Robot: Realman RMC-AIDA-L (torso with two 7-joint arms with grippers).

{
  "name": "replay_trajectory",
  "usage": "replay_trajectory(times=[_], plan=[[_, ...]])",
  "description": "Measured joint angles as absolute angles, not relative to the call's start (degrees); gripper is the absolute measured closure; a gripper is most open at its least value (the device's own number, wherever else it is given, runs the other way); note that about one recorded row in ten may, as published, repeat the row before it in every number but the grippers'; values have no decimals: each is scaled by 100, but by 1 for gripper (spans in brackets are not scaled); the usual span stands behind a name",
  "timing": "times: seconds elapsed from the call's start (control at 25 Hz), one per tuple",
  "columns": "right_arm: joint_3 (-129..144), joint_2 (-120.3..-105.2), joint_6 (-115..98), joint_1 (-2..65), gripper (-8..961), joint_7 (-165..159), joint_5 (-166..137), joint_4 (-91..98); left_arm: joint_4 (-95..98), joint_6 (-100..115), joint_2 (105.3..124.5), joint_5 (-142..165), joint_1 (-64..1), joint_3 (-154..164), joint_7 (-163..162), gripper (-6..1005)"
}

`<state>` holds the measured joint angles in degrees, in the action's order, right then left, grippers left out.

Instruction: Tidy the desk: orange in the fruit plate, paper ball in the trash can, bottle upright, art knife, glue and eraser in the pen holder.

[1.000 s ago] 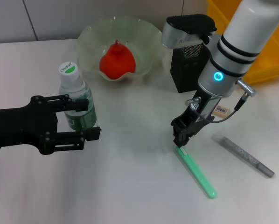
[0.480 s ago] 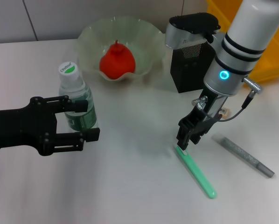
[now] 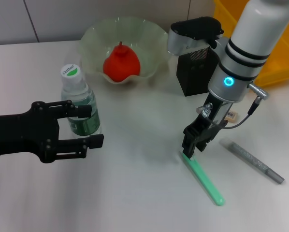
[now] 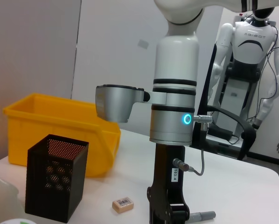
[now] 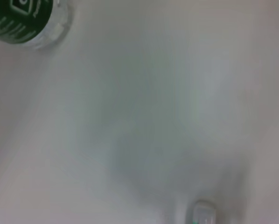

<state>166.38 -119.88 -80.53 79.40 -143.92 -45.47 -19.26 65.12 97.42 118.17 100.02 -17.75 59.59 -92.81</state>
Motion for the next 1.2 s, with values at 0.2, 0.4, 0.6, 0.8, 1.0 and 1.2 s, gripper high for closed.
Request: replay_trajectory(times=[0.2, 0.4, 0.6, 0.8, 1.0, 1.2], plan=[[16637, -11989, -7942, 7931, 582, -14474, -4629, -1731, 6513, 9761, 11819, 10002, -1767, 5959, -9281, 256], [16637, -11989, -7823, 7957, 585, -14608, -4798, -1529, 6513, 9783, 11821, 10002, -1758, 5959, -9281, 257], [16638, -11988, -7801, 7963, 586, -14637, -4816, -1514, 6507, 9793, 11821, 10002, -1743, 5959, -9281, 257], [16638, -11988, -7762, 7963, 587, -14645, -4819, -1485, 6504, 9793, 11821, 10002, -1740, 5959, -9281, 257], [16638, -11988, -7740, 7963, 587, -14651, -4826, -1418, 6504, 9791, 11821, 10002, -1740, 5959, -9281, 258], [16637, -11988, -7725, 7964, 588, -14672, -4875, -1387, 6504, 9791, 11822, 10002, -1740, 5959, -9281, 258]])
